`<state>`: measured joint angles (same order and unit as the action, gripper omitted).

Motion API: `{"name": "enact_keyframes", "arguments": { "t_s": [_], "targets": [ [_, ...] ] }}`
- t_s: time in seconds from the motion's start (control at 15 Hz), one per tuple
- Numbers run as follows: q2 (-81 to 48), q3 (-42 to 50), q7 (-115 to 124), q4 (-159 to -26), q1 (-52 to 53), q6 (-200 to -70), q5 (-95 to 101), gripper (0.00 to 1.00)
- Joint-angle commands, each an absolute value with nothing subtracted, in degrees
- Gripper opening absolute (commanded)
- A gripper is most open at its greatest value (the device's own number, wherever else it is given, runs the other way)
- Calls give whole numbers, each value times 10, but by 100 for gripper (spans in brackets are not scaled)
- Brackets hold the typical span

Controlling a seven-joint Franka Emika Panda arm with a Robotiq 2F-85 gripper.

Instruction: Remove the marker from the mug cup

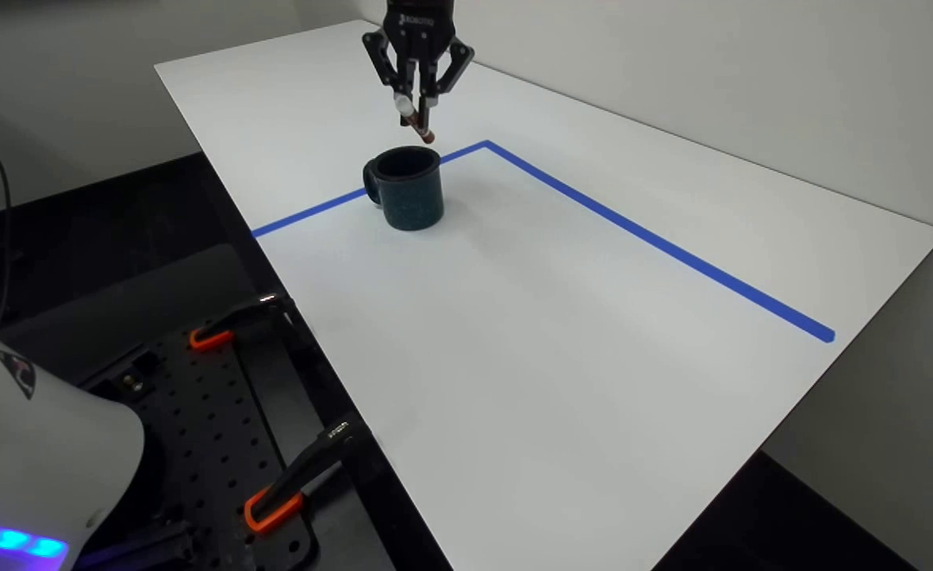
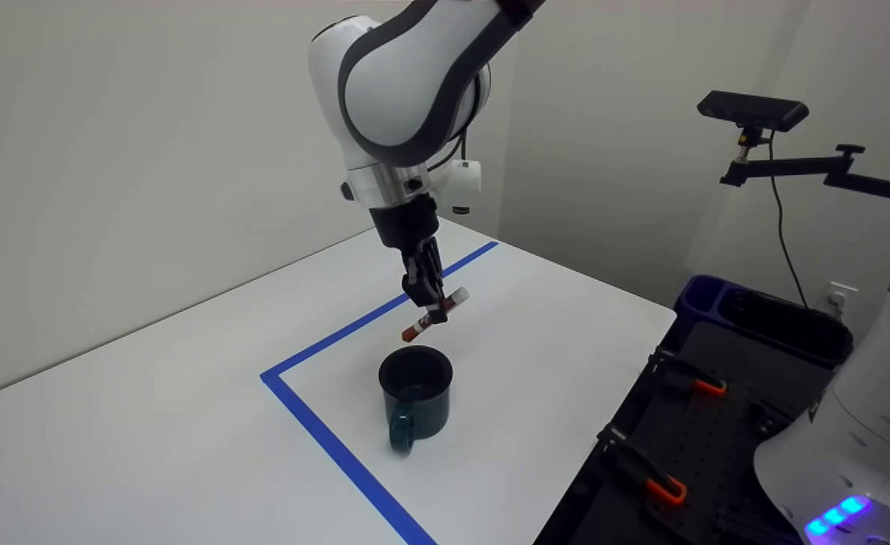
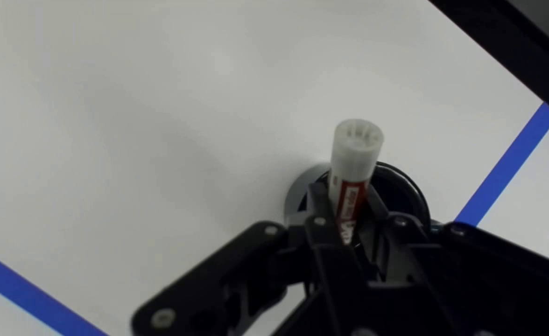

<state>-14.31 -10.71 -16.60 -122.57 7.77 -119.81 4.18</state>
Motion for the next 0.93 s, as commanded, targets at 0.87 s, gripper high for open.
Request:
{"name": "enact_keyframes", "arguments": {
  "t_s": [0.87],
  "targets": [
    [-201,-79,-137,-1331,15,-1470,-84,5]
  ]
}}
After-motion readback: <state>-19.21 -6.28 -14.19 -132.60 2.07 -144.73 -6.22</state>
